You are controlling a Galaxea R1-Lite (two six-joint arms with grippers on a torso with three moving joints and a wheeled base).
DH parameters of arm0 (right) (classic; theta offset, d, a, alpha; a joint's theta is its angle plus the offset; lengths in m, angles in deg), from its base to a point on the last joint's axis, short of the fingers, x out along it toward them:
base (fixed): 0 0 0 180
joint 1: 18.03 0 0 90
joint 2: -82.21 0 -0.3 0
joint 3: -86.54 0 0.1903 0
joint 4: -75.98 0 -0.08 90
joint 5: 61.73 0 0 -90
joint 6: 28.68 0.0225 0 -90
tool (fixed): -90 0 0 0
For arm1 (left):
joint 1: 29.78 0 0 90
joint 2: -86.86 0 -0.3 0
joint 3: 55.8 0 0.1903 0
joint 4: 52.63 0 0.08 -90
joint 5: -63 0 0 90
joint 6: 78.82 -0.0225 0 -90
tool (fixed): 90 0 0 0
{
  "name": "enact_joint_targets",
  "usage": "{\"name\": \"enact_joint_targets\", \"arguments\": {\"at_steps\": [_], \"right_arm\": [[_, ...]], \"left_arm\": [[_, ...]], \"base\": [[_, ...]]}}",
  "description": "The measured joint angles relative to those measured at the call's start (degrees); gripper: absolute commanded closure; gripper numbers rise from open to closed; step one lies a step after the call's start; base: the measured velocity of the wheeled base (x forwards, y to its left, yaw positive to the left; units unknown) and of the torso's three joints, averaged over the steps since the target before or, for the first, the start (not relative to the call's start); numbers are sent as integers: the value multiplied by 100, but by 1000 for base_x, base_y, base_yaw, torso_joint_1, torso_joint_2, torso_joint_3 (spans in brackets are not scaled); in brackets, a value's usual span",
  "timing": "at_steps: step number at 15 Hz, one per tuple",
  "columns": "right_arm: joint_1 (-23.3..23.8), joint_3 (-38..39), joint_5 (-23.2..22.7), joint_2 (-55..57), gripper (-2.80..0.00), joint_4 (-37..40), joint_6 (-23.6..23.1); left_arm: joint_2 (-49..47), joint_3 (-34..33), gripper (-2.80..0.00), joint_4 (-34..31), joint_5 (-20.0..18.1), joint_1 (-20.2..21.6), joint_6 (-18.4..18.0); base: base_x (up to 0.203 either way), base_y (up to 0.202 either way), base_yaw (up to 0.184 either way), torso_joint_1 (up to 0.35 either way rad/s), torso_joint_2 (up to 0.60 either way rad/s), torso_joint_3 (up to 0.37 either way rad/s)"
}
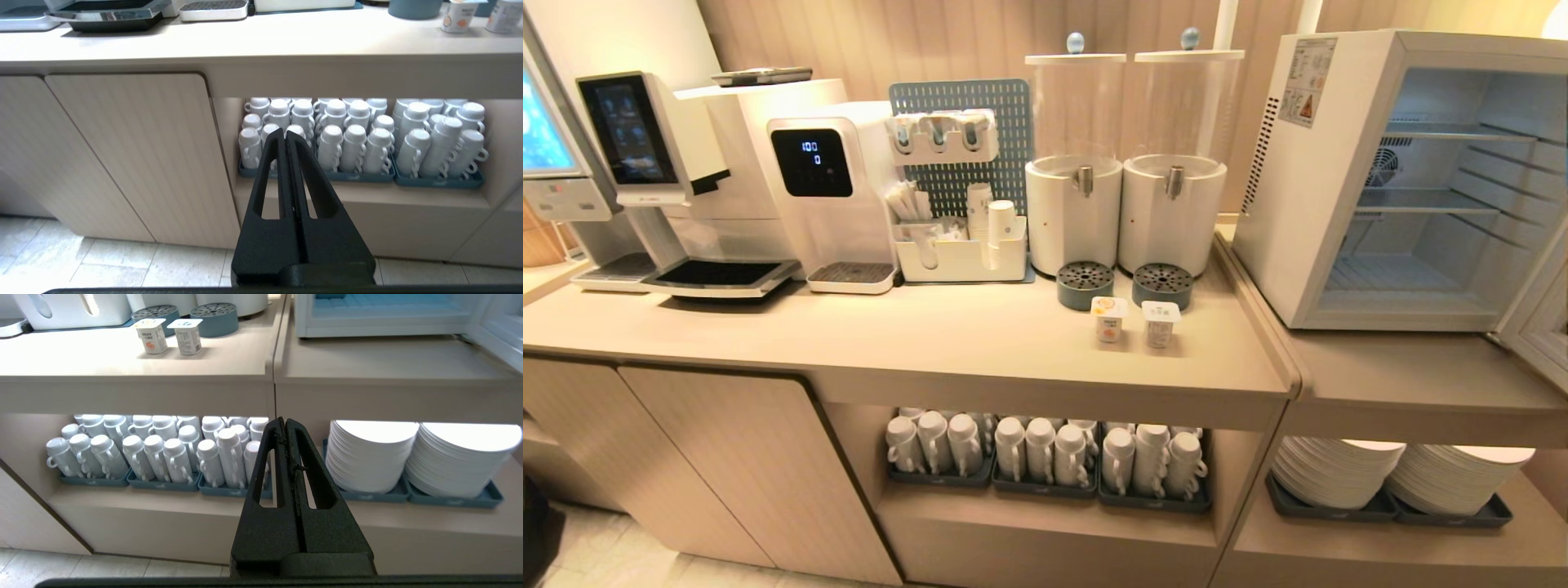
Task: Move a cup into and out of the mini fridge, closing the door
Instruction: Put the yoghurt in the freezer
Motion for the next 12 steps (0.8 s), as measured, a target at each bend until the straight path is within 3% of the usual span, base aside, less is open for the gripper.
{"name": "enact_joint_targets", "arguments": {"at_steps": [7,12], "right_arm": [[0,7,-11,0,0,-8,-60],[-6,-401,-13,0,0,94,-51]], "left_arm": [[0,0,0,-18,6,-2,85],[0,0,0,-9,4,0,105]], "base": [[163,0,-1,3,4,1],[10,0,0,0,1,1]]}}
